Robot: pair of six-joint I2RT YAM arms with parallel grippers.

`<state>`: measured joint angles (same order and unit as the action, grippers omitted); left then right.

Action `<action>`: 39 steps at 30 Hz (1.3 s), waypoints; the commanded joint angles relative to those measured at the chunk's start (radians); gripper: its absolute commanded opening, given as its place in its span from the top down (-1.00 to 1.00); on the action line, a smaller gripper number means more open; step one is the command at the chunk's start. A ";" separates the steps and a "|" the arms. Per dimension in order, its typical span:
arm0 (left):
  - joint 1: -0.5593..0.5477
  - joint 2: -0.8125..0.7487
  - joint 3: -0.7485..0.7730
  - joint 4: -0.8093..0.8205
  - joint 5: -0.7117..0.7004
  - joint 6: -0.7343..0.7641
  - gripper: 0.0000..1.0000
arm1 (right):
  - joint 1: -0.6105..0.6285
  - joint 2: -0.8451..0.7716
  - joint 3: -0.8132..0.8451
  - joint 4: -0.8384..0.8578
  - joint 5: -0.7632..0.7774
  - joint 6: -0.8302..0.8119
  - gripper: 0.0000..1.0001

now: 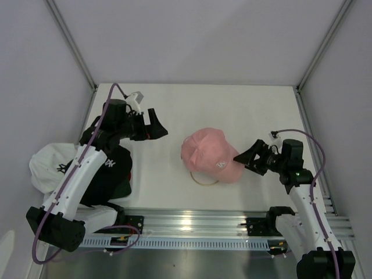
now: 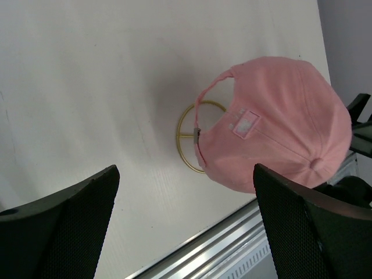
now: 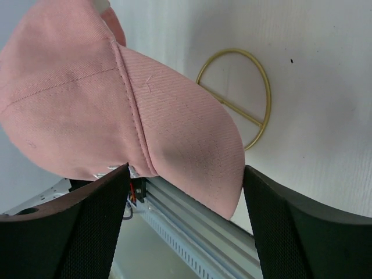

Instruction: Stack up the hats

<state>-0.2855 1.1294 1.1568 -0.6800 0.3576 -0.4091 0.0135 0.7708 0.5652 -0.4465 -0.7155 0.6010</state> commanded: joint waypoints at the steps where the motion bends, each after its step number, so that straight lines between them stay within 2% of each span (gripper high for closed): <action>1: -0.091 -0.045 0.087 0.008 -0.040 0.068 -0.99 | -0.036 -0.024 0.016 0.055 0.001 -0.024 -0.59; 10: -0.237 -0.034 0.215 0.034 -0.028 0.073 -0.99 | -0.058 0.024 -0.068 0.141 -0.042 0.048 -0.39; 13: -0.325 -0.026 0.227 0.069 -0.057 0.087 -0.99 | -0.061 0.031 -0.093 0.186 -0.065 0.092 -0.13; 14: -0.366 -0.016 0.231 0.068 -0.098 0.092 -0.99 | -0.061 0.036 -0.114 0.199 -0.082 0.104 0.02; 17: -0.427 0.047 0.270 0.013 -0.179 0.104 -0.96 | -0.066 0.036 -0.148 0.244 -0.099 0.155 0.27; 18: -0.441 0.082 0.294 -0.002 -0.198 0.108 -0.95 | -0.067 0.035 -0.156 0.264 -0.099 0.195 0.49; 20: -0.475 0.110 0.331 -0.042 -0.259 0.113 -0.93 | -0.084 0.038 -0.180 0.284 -0.114 0.250 0.74; 23: -0.513 0.130 0.357 -0.044 -0.307 0.124 -0.94 | -0.119 0.056 -0.215 0.363 -0.154 0.367 0.90; 28: -0.520 0.118 0.351 -0.018 -0.335 0.113 -0.94 | -0.158 0.097 -0.287 0.545 -0.222 0.545 0.99; 31: -0.520 0.116 0.354 -0.019 -0.348 0.113 -0.95 | -0.162 0.136 -0.281 0.529 -0.229 0.562 0.99; 35: -0.520 0.113 0.350 -0.027 -0.353 0.112 -0.95 | -0.172 0.232 -0.217 0.313 -0.217 0.459 1.00; 39: -0.520 0.102 0.340 -0.035 -0.374 0.107 -0.96 | -0.179 0.262 -0.196 0.331 -0.236 0.514 1.00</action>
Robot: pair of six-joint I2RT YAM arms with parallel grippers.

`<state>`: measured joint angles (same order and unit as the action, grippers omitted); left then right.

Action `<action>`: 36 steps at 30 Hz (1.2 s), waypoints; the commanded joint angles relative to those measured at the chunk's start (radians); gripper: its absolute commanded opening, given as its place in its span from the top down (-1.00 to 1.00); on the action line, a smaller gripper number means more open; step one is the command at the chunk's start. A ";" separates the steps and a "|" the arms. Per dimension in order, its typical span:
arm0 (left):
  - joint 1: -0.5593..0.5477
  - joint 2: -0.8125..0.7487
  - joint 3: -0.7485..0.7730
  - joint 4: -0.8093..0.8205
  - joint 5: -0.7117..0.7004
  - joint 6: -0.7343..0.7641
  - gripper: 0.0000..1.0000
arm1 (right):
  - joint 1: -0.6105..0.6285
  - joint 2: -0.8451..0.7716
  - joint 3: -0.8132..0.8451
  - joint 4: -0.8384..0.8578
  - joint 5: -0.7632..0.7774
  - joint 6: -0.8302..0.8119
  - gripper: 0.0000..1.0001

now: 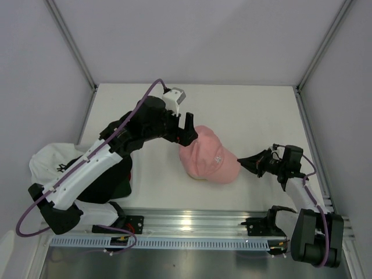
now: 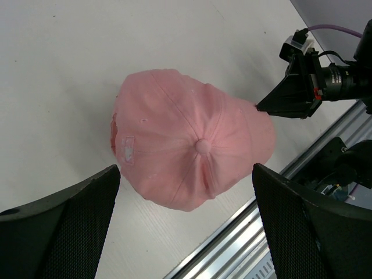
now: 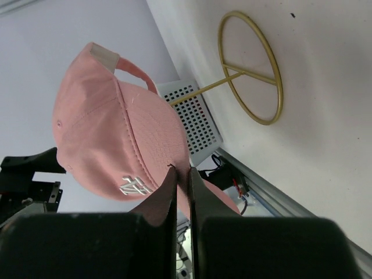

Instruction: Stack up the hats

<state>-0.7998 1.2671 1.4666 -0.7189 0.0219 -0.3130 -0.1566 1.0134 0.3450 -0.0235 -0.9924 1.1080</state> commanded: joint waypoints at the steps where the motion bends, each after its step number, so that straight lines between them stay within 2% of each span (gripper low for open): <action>1: -0.006 -0.037 0.032 -0.001 -0.056 0.009 -0.95 | -0.012 0.025 0.031 -0.095 0.041 0.006 1.00; 6: -0.006 -0.054 0.014 -0.001 -0.071 0.015 -0.97 | -0.021 0.100 0.037 -0.127 0.014 -0.034 1.00; 10: -0.006 -0.060 0.006 -0.004 -0.085 0.018 -0.97 | -0.021 0.070 0.106 -0.268 0.076 -0.154 0.99; 15: -0.007 -0.057 0.008 -0.008 -0.089 0.017 -0.97 | -0.020 0.099 0.084 -0.279 0.066 -0.189 0.92; 18: -0.006 -0.063 0.005 -0.007 -0.100 0.018 -0.99 | -0.015 0.085 0.193 -0.400 0.116 -0.305 0.58; 19: -0.006 -0.066 -0.003 -0.008 -0.102 0.018 -0.99 | -0.015 0.071 0.227 -0.482 0.162 -0.342 0.24; 20: -0.006 -0.071 -0.002 -0.008 -0.106 0.018 -0.99 | -0.015 0.065 0.262 -0.519 0.182 -0.406 0.06; 21: -0.006 -0.071 -0.006 -0.013 -0.118 0.017 -0.99 | -0.015 0.062 0.329 -0.585 0.216 -0.436 -0.27; 23: -0.006 -0.072 -0.008 -0.030 -0.154 -0.015 -0.99 | -0.017 0.067 0.394 -0.637 0.241 -0.490 -0.53; 25: -0.004 -0.063 0.008 -0.095 -0.260 -0.070 -0.99 | -0.021 0.074 0.477 -0.700 0.268 -0.545 -0.99; 28: 0.028 -0.063 0.040 -0.206 -0.352 -0.263 -0.99 | -0.029 0.077 0.549 -0.768 0.337 -0.594 -0.99; 29: 0.049 -0.072 0.037 -0.261 -0.349 -0.366 -0.99 | -0.032 0.074 0.596 -0.785 0.356 -0.606 -0.99; 30: 0.083 -0.087 0.006 -0.270 -0.321 -0.405 -0.99 | -0.035 0.074 0.623 -0.805 0.392 -0.619 -0.99; 31: 0.158 -0.135 -0.018 -0.263 -0.280 -0.428 -0.98 | -0.035 0.073 0.650 -0.828 0.406 -0.644 -0.99; 32: 0.193 -0.165 -0.081 -0.207 -0.193 -0.448 -0.97 | -0.038 0.071 0.676 -0.837 0.413 -0.657 -0.99; 34: 0.270 -0.262 -0.202 -0.134 -0.134 -0.422 -0.93 | -0.038 0.065 0.753 -0.843 0.413 -0.674 -0.99; 36: 0.278 -0.299 -0.244 -0.059 -0.114 -0.381 -0.84 | -0.038 0.065 0.808 -0.837 0.390 -0.675 -0.99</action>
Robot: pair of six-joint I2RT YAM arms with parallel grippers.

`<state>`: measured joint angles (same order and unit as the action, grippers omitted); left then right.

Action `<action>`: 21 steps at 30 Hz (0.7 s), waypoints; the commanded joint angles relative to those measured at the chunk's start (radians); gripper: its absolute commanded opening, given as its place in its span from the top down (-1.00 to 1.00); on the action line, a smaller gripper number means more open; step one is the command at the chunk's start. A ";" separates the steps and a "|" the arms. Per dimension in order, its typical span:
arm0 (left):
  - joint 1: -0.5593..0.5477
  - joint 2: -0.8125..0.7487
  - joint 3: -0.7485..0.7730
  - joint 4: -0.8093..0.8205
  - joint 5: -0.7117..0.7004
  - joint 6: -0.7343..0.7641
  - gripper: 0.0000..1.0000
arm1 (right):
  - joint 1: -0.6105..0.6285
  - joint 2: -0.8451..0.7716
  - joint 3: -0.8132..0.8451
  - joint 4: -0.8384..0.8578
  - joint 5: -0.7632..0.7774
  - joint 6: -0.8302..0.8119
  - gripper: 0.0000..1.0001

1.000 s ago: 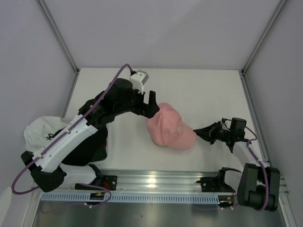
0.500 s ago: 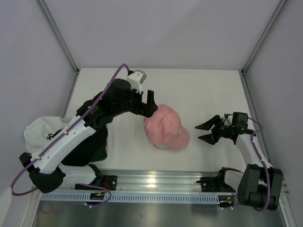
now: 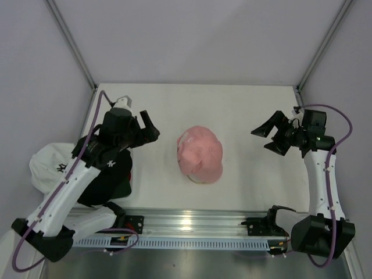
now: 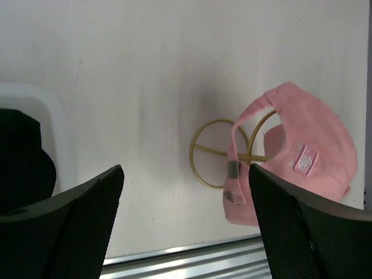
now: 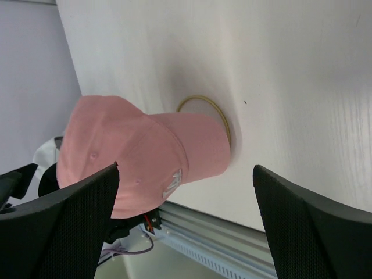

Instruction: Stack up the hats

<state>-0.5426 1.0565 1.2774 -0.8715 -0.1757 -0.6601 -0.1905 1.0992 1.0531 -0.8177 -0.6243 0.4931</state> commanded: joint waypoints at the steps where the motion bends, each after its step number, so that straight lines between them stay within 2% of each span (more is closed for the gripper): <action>1: 0.020 -0.084 -0.071 0.088 0.071 -0.021 -0.79 | -0.003 -0.019 0.113 -0.031 -0.007 -0.050 -0.99; 2: 0.021 -0.070 -0.070 0.072 0.056 -0.019 -0.69 | -0.003 -0.019 0.119 -0.015 -0.024 -0.041 -0.99; 5: 0.023 0.018 -0.055 0.025 0.031 -0.018 -0.57 | 0.003 -0.048 0.088 0.084 -0.095 -0.010 -0.99; 7: 0.023 0.055 -0.055 0.076 0.099 -0.009 -0.55 | 0.025 -0.074 0.055 0.118 -0.098 0.004 -0.99; 10: 0.023 0.105 -0.069 0.169 0.198 0.014 -0.48 | 0.052 -0.096 0.016 0.089 -0.048 -0.017 -0.99; 15: 0.021 0.198 -0.059 0.196 0.232 0.054 -0.40 | 0.056 -0.117 -0.034 0.063 0.003 -0.024 -0.99; 21: 0.017 0.246 -0.073 0.232 0.268 0.059 -0.36 | 0.057 -0.110 -0.062 0.084 -0.008 0.002 -0.99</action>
<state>-0.5232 1.2942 1.2034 -0.6994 0.0467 -0.6262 -0.1368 0.9985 0.9913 -0.7498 -0.6388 0.4812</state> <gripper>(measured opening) 0.686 0.993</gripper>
